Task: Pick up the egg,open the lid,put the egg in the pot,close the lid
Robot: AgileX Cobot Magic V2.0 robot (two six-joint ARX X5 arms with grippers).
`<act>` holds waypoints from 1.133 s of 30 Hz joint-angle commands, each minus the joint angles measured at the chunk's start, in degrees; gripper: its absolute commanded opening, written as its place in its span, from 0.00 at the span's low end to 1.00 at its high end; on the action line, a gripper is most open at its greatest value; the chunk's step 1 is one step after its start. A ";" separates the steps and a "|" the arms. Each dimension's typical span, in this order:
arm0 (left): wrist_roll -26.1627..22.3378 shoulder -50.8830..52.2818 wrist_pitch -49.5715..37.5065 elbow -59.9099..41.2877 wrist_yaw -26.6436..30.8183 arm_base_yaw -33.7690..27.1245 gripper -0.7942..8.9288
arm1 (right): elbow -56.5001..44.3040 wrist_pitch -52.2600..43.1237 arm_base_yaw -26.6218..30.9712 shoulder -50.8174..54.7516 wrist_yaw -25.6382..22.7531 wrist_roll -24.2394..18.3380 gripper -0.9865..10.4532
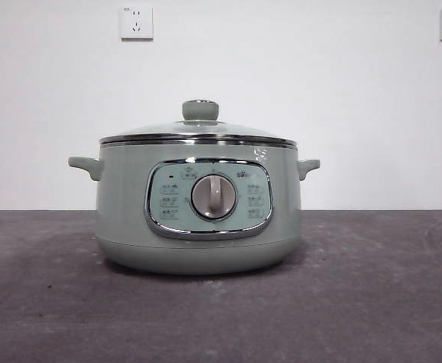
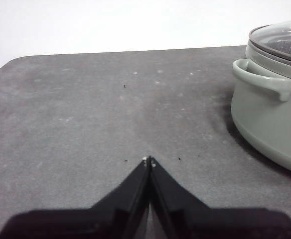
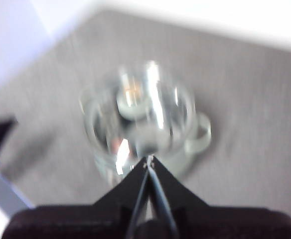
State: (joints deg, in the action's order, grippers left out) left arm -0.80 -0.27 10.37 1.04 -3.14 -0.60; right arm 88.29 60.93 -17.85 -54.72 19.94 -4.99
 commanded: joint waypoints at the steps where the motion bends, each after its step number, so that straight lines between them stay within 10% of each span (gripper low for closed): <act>1: 0.63 0.11 -0.04 -0.81 0.07 -0.15 0.08 | -4.85 -6.75 2.86 4.48 3.45 -0.48 0.09; 16: 0.63 0.11 -0.04 -0.83 0.07 -0.15 0.08 | -55.84 -45.59 14.12 35.17 0.63 -0.96 0.09; 34: 0.63 0.11 -0.04 -0.83 0.07 -0.15 0.08 | -85.09 -50.97 14.51 54.66 -6.86 3.69 0.09</act>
State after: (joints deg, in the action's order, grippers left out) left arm -0.78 -0.27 10.37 1.04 -3.14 -0.60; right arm 4.45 10.72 -3.40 -0.30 13.30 -3.05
